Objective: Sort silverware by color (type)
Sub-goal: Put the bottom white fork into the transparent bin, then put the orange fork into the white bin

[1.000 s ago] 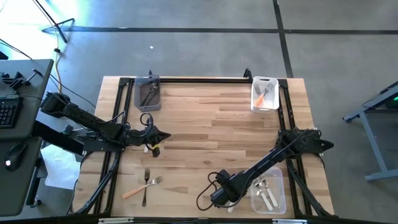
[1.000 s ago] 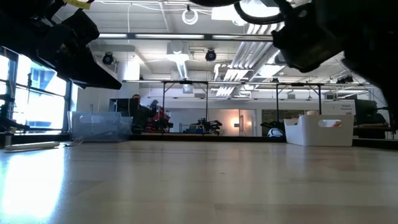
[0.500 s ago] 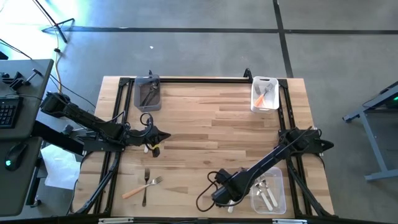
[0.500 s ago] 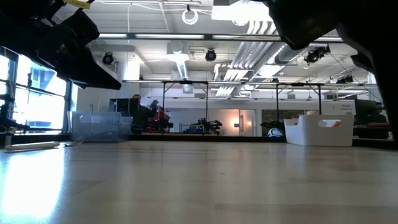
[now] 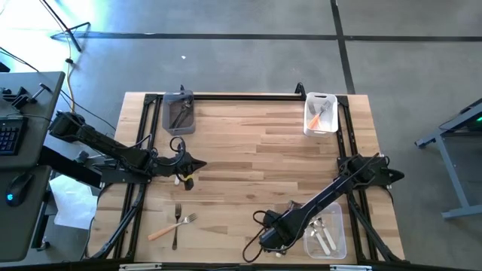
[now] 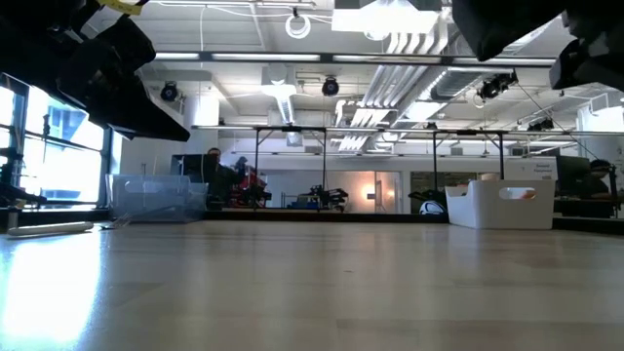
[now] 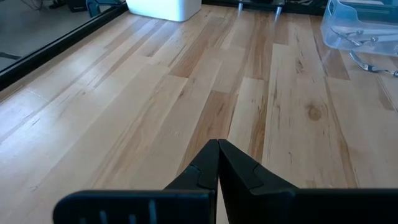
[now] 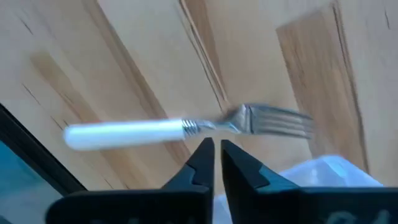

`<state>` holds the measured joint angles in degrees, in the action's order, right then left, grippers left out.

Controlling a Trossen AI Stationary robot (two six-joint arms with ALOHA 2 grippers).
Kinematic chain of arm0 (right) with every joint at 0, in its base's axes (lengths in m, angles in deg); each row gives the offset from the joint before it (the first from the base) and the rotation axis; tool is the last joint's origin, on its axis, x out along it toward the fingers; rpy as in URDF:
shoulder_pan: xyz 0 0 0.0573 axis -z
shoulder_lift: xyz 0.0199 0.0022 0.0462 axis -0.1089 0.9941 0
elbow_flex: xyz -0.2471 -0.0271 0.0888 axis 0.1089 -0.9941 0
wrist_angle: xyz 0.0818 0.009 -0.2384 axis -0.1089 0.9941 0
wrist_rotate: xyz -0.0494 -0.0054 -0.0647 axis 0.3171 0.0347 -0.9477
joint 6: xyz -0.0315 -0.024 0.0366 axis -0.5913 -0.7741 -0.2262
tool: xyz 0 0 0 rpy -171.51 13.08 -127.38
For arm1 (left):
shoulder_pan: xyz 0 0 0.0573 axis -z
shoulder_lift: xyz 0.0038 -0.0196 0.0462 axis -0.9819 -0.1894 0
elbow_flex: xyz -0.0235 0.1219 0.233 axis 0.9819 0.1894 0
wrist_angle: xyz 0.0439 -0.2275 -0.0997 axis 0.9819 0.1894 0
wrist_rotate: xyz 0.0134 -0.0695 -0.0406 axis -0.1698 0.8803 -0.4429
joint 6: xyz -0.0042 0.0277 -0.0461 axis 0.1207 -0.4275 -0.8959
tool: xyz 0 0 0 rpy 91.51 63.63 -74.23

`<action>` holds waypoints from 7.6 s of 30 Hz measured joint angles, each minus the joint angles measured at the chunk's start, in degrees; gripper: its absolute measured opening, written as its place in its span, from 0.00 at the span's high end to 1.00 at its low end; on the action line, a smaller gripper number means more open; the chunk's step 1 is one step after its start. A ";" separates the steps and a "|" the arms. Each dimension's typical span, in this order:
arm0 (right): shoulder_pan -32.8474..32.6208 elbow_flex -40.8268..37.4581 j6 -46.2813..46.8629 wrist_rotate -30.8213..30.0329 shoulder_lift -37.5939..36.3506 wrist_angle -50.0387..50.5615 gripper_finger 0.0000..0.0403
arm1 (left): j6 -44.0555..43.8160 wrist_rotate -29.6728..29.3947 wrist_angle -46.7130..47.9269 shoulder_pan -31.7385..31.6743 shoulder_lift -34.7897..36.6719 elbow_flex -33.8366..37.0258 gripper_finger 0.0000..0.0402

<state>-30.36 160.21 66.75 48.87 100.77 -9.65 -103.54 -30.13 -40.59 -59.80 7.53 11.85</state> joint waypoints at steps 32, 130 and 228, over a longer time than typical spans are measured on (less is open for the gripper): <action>-1.69 -0.41 -11.80 4.66 4.37 6.61 1.00 | -0.04 -0.01 0.74 0.00 0.02 0.00 1.00; 4.11 -0.50 -7.09 -1.16 -6.14 -5.92 1.00 | -1.02 0.16 2.47 -0.01 0.00 -0.02 1.00; 36.97 -58.14 -66.47 2.21 -33.62 -106.49 1.00 | -56.86 33.88 54.37 34.51 -35.00 -37.29 0.63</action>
<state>6.61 102.08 0.28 51.08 67.15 -116.14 -160.40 3.75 13.78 -25.29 -27.47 -25.44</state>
